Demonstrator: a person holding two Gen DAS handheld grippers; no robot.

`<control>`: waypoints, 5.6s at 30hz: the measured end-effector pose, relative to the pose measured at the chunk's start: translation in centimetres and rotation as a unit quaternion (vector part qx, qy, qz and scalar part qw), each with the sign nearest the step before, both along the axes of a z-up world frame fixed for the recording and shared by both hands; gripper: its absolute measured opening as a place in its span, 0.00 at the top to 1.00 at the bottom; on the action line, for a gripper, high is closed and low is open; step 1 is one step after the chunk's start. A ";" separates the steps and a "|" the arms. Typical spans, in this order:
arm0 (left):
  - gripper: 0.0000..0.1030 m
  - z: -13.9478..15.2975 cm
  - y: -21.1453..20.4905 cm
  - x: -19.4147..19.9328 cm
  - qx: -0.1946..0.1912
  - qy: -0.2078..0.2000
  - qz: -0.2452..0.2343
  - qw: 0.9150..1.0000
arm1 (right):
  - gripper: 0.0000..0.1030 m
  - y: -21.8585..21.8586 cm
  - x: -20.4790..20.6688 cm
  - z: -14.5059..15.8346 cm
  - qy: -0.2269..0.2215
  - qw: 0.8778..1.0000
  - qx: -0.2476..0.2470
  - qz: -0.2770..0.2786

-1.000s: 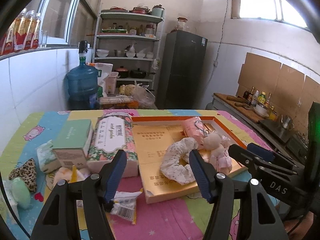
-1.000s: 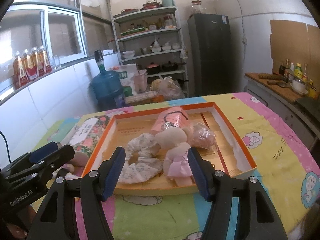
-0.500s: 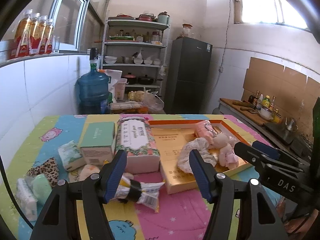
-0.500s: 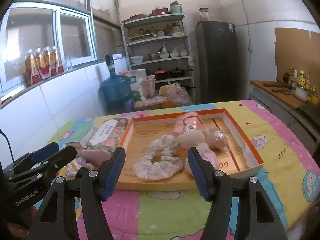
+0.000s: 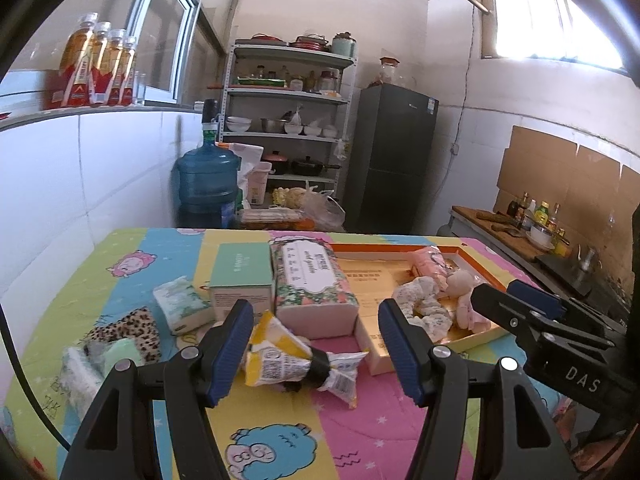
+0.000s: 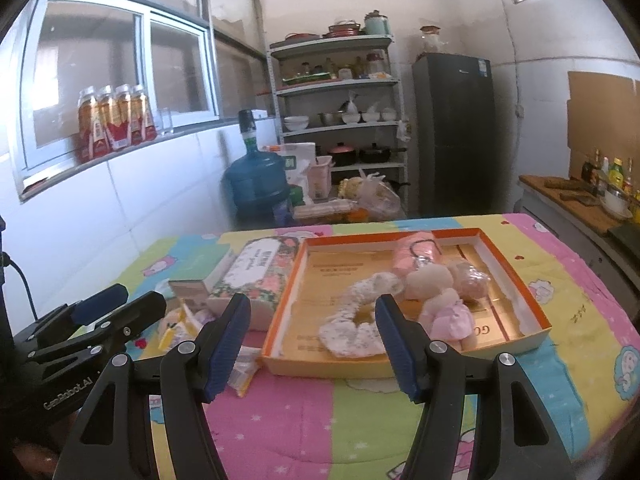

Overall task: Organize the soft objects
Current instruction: 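Reach the left gripper to the white wipes pack while the right hovers over the snack bag, then grasp the white wipes pack with the left gripper while the right grasps the bagged green ball, then carry the wipes pack with the left gripper while the right carries the green ball to the box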

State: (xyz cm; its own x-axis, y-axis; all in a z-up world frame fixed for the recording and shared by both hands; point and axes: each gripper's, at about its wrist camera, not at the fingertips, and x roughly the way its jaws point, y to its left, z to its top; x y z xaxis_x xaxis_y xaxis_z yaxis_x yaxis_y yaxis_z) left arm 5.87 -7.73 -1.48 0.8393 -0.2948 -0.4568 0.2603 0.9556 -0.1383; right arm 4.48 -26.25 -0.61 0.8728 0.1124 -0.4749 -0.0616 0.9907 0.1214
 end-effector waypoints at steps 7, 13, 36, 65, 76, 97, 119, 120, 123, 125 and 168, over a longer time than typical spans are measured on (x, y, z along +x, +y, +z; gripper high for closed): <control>0.37 0.0 2.1 -0.8 -0.006 -0.004 0.013 1.000 | 0.35 2.4 -0.5 0.3 -0.006 1.000 -0.004 0.017; 0.37 -0.1 3.9 -1.1 -0.007 -0.004 0.022 1.000 | 0.35 4.5 -0.7 0.2 -0.009 0.999 -0.007 0.031; 0.37 -2.5 12.6 -2.5 -0.023 0.008 0.094 0.995 | 0.35 10.6 -0.9 -1.6 0.014 0.997 -0.028 0.076; 0.37 -8.9 16.6 -2.3 0.026 0.039 0.120 0.992 | 0.35 16.3 1.6 -5.6 0.061 0.985 -0.034 0.157; 0.37 -10.8 14.3 0.4 0.160 0.055 0.125 0.978 | 0.35 16.3 2.4 -6.4 0.070 0.985 -0.027 0.156; 0.76 -7.9 19.4 -1.6 0.057 -0.009 0.135 0.989 | 0.35 22.6 6.9 -8.0 0.110 0.961 0.032 0.253; 0.76 -7.4 21.6 -1.3 0.039 -0.012 0.133 0.990 | 0.57 25.8 9.5 -9.4 0.141 0.960 0.024 0.242; 0.76 -7.3 21.5 -1.4 0.039 -0.013 0.133 0.990 | 0.57 25.7 9.3 -9.2 0.137 0.960 0.024 0.241; 0.76 -7.1 21.3 -1.5 0.039 -0.014 0.129 0.991 | 0.57 25.2 8.7 -8.3 0.123 0.963 0.023 0.238; 0.76 -6.9 21.0 -1.6 0.040 -0.016 0.126 0.991 | 0.57 24.7 8.4 -7.8 0.115 0.965 0.024 0.234; 0.76 -2.7 5.9 0.2 0.024 -0.045 -0.007 0.999 | 0.57 7.7 3.0 -2.9 0.039 0.992 0.053 0.112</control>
State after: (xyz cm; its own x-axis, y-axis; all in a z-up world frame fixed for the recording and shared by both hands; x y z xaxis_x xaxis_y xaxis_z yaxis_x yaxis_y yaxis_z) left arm 6.11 -1.86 -4.23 0.8737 -0.2859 -0.3937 0.2823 0.9569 -0.0684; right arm 7.44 -18.55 -3.52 0.7813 0.3521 -0.5154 -0.2644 0.9347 0.2377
